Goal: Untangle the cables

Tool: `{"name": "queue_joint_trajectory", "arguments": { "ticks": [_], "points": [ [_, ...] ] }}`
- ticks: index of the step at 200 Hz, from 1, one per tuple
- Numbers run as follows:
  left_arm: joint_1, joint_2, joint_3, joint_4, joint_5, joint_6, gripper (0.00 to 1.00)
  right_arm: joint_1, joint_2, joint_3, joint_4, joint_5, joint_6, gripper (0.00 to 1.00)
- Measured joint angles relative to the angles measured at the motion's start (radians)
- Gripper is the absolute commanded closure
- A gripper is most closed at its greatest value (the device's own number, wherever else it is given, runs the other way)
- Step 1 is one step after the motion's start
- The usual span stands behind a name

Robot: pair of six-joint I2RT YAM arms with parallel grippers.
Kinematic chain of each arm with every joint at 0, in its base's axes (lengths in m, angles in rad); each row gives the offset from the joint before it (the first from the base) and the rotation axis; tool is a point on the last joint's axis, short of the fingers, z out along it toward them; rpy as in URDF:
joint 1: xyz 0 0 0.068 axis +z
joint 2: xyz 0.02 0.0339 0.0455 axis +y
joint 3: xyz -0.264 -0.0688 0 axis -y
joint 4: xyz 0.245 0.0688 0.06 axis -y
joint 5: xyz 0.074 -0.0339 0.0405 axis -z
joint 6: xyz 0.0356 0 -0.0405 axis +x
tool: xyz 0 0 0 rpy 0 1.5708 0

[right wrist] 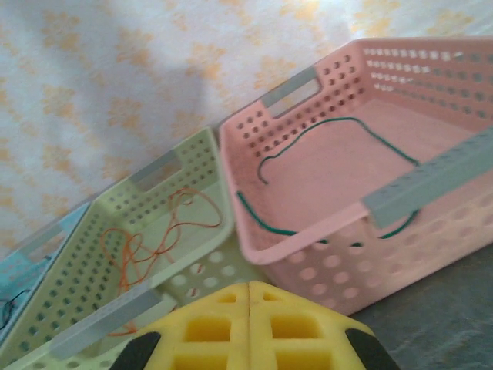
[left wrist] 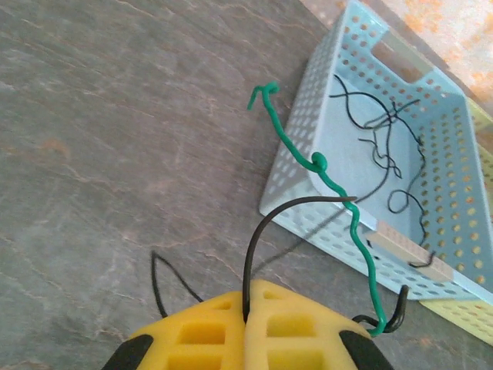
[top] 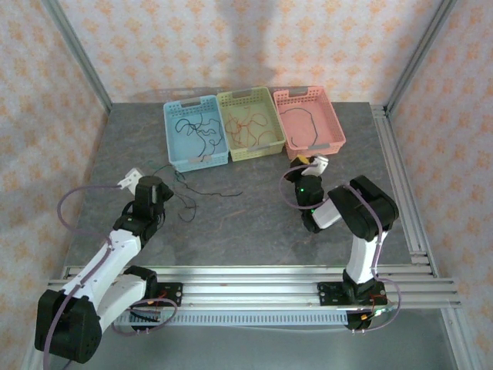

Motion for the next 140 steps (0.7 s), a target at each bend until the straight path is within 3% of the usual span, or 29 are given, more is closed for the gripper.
{"name": "queue_joint_trajectory", "arguments": {
  "ticks": [42, 83, 114, 140],
  "points": [
    [0.000, 0.002, -0.007, 0.061, 0.076, 0.027, 1.00, 0.003, 0.001, 0.034, -0.004, -0.169, -0.023, 1.00],
    [-0.001, 0.001, -0.033, 0.129, 0.162, 0.049, 1.00, 0.056, 0.069, 0.161, -0.005, -0.499, -0.073, 0.65],
    [-0.001, 0.003, -0.052, 0.200, 0.271, 0.071, 1.00, 0.145, 0.114, 0.205, -0.009, -0.717, -0.128, 0.53],
    [-0.016, 0.035, -0.052, 0.267, 0.373, 0.098, 1.00, 0.160, 0.123, 0.212, -0.016, -0.838, -0.157, 0.47]
  ]
}}
